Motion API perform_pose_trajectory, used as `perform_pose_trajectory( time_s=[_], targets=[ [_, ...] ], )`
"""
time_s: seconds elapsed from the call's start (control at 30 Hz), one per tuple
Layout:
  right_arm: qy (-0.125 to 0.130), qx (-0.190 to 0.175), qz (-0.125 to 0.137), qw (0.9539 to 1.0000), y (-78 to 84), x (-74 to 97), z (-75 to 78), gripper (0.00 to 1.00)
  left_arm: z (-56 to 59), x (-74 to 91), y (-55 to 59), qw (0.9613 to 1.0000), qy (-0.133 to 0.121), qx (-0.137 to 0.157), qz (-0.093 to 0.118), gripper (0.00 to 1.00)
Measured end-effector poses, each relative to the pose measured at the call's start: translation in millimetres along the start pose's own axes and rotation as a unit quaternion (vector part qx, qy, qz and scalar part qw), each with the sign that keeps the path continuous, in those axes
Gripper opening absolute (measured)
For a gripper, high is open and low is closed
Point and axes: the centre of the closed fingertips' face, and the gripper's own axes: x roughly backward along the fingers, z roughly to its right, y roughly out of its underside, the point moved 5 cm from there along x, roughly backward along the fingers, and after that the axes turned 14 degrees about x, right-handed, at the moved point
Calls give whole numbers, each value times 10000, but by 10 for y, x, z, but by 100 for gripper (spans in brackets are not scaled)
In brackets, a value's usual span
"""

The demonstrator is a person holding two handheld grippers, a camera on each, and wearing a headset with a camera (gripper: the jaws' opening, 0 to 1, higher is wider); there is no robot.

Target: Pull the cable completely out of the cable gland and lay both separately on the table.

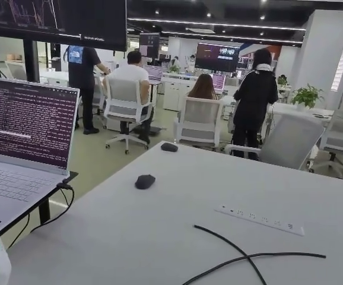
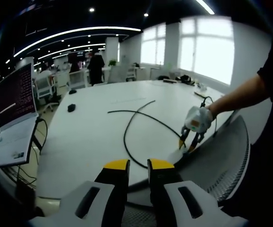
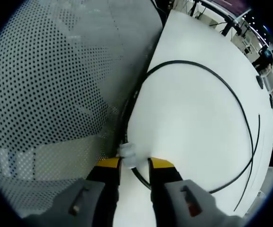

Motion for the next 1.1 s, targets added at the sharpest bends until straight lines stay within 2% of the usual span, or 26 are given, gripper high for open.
perform_pose_trajectory(
  time_s=[0.13, 0.23, 0.27, 0.3, 0.37, 0.4, 0.43, 0.5, 0.57, 0.63, 0.67, 0.7, 0.8, 0.83, 0.87, 0.9, 0.93, 0.97, 1.0, 1.07, 1.1],
  targets=[
    [-31, -66, 74, 9999, 11, 3, 16, 23, -13, -16, -2, 10000, 10, -35, -89, 21],
    [91, -230, 194, 9995, 29, 6, 37, 19, -11, -41, -1, 9997, 48, -163, -183, 20],
    [170, -325, 269, 9990, 34, 5, 52, 17, -10, -48, -3, 9993, 36, -286, -221, 19],
    [229, -641, 385, 9969, 45, 8, 55, 13, -11, -59, -5, 9986, 18, -446, -282, 19],
    [237, -987, 511, 9935, 50, 9, 49, 13, -9, -88, -8, 9978, 6, -571, -340, 22],
    [253, -1041, 368, 9936, 98, 20, 38, 13, 3, -101, -14, 9977, 39, -583, -344, 23],
    [289, -960, 331, 9944, 101, 33, 33, 13, 37, -119, -34, 9975, 169, -614, -312, 23],
    [346, -996, 418, 9935, 74, 119, -1, 13, 81, -149, -67, 9972, 302, -623, -289, 20],
    [452, -1317, 710, 9877, 6, 240, 0, 13, 131, -208, -105, 9951, 417, -825, -353, 18],
    [577, -1558, 991, 9811, -73, 384, 20, 13, 202, -281, -167, 9930, 564, -984, -332, 22],
    [640, -1725, 1182, 9758, -123, 473, 32, 13, 263, -328, -211, 9915, 689, -1063, -313, 24],
    [671, -1819, 1304, 9723, -157, 529, 42, 13, 295, -362, -241, 9903, 738, -1137, -299, 26],
    [823, -2122, 1584, 9608, -257, 700, 66, 12, 403, -491, -340, 9824, 1007, -1542, -299, 31],
    [874, -2176, 1683, 9574, -305, 770, 71, 12, 425, -508, -351, 9812, 1061, -1581, -306, 30],
    [932, -2222, 1762, 9544, -339, 823, 78, 12, 477, -540, -376, 9783, 1186, -1671, -301, 31],
    [989, -2297, 1845, 9505, -388, 892, 84, 12, 549, -582, -409, 9737, 1339, -1821, -304, 33],
    [1000, -2292, 1869, 9500, -414, 941, 78, 12, 621, -619, -444, 9675, 1474, -2032, -310, 36],
    [1053, -2334, 1945, 9469, -466, 1019, 81, 12, 665, -643, -460, 9623, 1567, -2195, -342, 39],
    [1068, -2366, 1975, 9453, -482, 1045, 83, 12, 730, -673, -480, 9539, 1720, -2431, -379, 39],
    [1128, -2539, 2097, 9375, -549, 1172, 92, 12, 796, -699, -504, 9427, 1861, -2735, -437, 33],
    [1170, -2633, 2151, 9331, -580, 1245, 99, 12, 858, -714, -517, 9338, 2016, -2919, -468, 30]
  ],
)
